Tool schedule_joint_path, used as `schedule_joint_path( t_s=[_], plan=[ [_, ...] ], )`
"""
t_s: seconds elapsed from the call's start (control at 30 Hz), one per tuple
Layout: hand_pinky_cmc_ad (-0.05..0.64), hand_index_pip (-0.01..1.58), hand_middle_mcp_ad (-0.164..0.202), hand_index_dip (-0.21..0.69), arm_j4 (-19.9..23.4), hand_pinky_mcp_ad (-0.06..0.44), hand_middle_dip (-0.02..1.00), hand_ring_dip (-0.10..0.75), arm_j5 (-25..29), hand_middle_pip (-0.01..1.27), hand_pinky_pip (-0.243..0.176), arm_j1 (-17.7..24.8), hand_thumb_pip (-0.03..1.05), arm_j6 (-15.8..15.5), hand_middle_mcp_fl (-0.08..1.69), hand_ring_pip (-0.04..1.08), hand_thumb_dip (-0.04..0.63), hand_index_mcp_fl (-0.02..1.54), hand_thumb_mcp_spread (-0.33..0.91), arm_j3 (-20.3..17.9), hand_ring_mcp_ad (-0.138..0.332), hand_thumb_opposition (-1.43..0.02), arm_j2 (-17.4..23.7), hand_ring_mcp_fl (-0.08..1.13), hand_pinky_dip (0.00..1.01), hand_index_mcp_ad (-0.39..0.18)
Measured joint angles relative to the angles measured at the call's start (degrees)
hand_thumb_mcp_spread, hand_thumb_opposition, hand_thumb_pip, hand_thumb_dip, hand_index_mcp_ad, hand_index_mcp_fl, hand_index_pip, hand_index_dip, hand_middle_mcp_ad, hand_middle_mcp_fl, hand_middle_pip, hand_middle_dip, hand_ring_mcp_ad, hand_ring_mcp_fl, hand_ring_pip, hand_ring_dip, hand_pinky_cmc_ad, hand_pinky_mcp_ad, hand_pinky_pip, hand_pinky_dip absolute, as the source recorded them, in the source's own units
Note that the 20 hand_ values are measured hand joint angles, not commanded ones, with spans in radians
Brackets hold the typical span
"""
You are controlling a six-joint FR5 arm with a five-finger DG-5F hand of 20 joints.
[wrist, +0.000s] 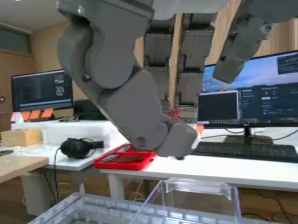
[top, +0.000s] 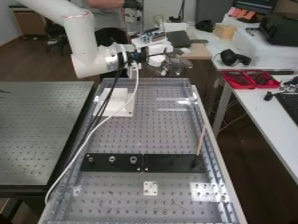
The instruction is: Grab the pcb board and place it in the clear container
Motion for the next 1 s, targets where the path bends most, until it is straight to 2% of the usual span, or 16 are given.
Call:
schedule_joint_path(
  t_s=[0.17, 0.5, 1.0],
  plan=[
    [0.393, 0.09, -0.016, 0.014, 2.78, 0.265, 0.89, 0.632, 1.41, 1.03, 0.082, 0.1, 0.78, 1.2, 0.72, 0.24, 0.426, 0.43, 0.77, 0.5, 0.03, -1.17, -3.22, 0.72, 0.2, -0.152],
    [0.393, 0.09, -0.012, 0.014, 3.31, 0.265, 0.89, 0.63, 4.23, 1.03, 0.082, 0.54, 0.78, 2.91, 0.72, 0.24, 0.426, 0.43, 0.77, 2.61, 0.03, -1.17, -7.97, 0.71, 0.2, -0.152],
    [0.396, 0.09, -0.016, 0.01, 1.44, 0.265, 0.89, 0.63, 4.15, 1.03, 0.082, 0.22, 0.78, 2.67, 0.72, 0.24, 0.426, 0.42, 0.77, 3.47, 0.033, -1.17, -8.38, 0.71, 0.2, -0.152]
  ],
)
